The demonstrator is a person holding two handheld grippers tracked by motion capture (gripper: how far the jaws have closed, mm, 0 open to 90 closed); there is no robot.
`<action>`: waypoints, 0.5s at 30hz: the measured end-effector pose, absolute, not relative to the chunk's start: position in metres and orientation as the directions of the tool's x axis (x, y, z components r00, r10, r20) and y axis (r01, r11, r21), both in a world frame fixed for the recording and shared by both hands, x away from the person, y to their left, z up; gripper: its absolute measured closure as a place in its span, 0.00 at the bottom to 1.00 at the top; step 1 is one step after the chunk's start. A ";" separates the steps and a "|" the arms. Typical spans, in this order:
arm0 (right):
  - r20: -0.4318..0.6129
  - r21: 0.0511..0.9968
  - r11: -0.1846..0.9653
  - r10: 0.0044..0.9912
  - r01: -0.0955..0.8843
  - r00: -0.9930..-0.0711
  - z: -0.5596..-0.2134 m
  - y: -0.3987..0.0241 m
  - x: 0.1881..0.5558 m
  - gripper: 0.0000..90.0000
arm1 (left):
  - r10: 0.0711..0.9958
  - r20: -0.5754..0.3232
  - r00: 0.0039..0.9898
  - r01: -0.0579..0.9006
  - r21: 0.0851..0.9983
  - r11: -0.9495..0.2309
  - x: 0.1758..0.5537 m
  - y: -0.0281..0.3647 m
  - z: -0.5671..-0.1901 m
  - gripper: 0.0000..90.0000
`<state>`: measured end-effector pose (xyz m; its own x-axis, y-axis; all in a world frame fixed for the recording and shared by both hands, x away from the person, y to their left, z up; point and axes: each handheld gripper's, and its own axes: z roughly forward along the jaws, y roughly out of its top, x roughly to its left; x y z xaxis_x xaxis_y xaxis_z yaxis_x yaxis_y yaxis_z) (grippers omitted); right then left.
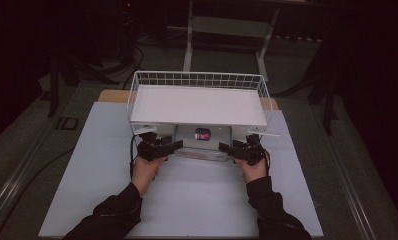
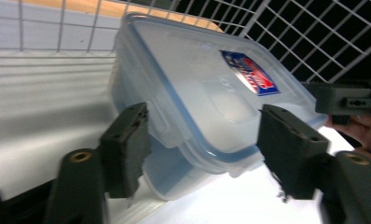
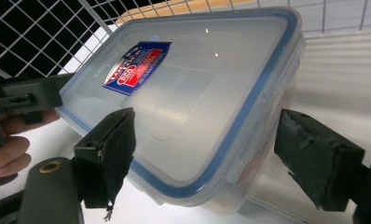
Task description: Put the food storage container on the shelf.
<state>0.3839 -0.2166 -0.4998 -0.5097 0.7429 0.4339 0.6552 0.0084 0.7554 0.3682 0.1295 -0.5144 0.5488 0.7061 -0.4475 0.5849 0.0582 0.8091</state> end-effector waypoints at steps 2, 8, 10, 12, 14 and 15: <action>0.421 0.766 0.014 0.744 0.643 -0.518 -0.496 -0.218 0.381 0.24 | 0.706 -0.419 0.572 0.559 0.828 0.039 0.365 0.131 -0.512 0.31; 0.360 0.805 0.053 0.749 0.591 -0.557 -0.487 -0.218 0.364 0.26 | 0.690 -0.398 0.605 0.527 0.849 0.028 0.348 0.136 -0.504 0.16; 0.343 0.818 0.064 0.745 0.572 -0.572 -0.483 -0.217 0.357 0.28 | 0.675 -0.402 0.619 0.526 0.850 0.024 0.341 0.137 -0.501 0.14; 0.345 0.822 0.064 0.734 0.565 -0.585 -0.480 -0.216 0.351 0.28 | 0.667 -0.385 0.638 0.516 0.856 0.000 0.332 0.136 -0.497 0.09; 0.344 0.831 0.062 0.723 0.552 -0.600 -0.476 -0.214 0.346 0.31 | 0.658 -0.379 0.651 0.518 0.855 -0.020 0.325 0.135 -0.495 0.03; 0.338 0.835 0.064 0.723 0.546 -0.603 -0.475 -0.213 0.343 0.32 | 0.653 -0.373 0.659 0.514 0.857 -0.029 0.321 0.135 -0.494 0.02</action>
<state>0.3435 -0.2131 -0.4747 -0.6028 0.7227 0.3381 0.5457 0.0643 0.8355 0.3206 0.1355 -0.4935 0.6586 0.6535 -0.3731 0.5142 -0.0289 0.8572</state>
